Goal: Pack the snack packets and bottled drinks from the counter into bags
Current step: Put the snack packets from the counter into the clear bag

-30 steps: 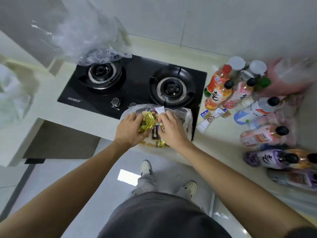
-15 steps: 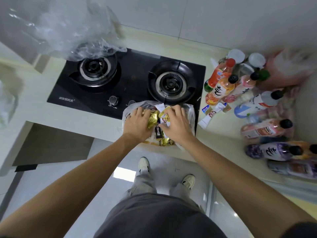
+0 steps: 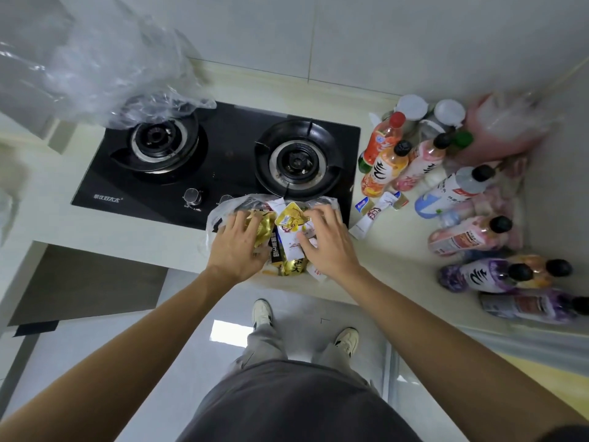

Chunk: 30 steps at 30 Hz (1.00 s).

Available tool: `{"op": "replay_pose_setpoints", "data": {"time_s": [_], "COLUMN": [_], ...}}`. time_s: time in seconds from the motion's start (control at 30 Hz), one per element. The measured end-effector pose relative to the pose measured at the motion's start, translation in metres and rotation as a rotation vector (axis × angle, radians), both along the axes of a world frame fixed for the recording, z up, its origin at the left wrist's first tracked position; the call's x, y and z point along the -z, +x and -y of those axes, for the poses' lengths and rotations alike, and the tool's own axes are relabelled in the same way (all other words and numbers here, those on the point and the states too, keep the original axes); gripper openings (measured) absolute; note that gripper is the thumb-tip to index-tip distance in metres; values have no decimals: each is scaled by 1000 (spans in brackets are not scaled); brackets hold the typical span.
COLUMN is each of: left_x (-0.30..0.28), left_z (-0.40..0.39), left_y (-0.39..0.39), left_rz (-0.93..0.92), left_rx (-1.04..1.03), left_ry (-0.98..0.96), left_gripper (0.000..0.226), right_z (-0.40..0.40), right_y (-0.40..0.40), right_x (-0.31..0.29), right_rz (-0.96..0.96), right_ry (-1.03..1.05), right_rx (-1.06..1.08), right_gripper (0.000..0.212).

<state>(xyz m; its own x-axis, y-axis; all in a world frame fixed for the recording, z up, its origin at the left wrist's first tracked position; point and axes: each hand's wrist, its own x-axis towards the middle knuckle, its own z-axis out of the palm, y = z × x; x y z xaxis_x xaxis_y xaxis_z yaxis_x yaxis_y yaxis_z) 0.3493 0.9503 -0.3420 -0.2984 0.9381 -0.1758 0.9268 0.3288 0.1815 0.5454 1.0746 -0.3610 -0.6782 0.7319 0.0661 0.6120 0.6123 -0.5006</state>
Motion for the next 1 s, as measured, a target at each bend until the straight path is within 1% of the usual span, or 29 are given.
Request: {"op": "replay_pose_setpoints", "data": {"time_s": [0.13, 0.2, 0.27, 0.4, 0.53, 0.63, 0.73, 0.83, 0.93, 1.0], "left_x": [-6, -11, -14, -15, -6, 6, 26, 46, 59, 62], "left_z": [-5, -15, -30, -70, -116, -150, -178, -196, -204, -205], "left_y": [14, 27, 43, 82, 120, 149, 169, 176, 181, 183], "left_rz": [-39, -20, 2, 20, 83, 135, 149, 161, 135, 93], "left_rx": [43, 79, 135, 221, 304, 303, 302, 261, 249, 261], "left_ry": [78, 130, 161, 138, 94, 11, -105, -167, -151, -122], "left_gripper": [65, 58, 50, 43, 50, 50, 63, 71, 69, 64], "right_z": [-12, -20, -31, -59, -93, -116, -134, -149, -158, -156], "right_y": [24, 41, 60, 104, 139, 149, 146, 142, 144, 148], "right_x": [0, 0, 1, 9, 22, 29, 34, 50, 65, 71], "right_rz": [8, -6, 37, 215, 376, 316, 279, 283, 341, 331], "right_ry": [10, 23, 45, 23, -34, -125, -165, -161, -163, -114], "right_rx": [77, 122, 158, 181, 236, 254, 246, 209, 160, 144], "right_gripper": [31, 26, 26, 43, 57, 70, 71, 75, 86, 87]}}
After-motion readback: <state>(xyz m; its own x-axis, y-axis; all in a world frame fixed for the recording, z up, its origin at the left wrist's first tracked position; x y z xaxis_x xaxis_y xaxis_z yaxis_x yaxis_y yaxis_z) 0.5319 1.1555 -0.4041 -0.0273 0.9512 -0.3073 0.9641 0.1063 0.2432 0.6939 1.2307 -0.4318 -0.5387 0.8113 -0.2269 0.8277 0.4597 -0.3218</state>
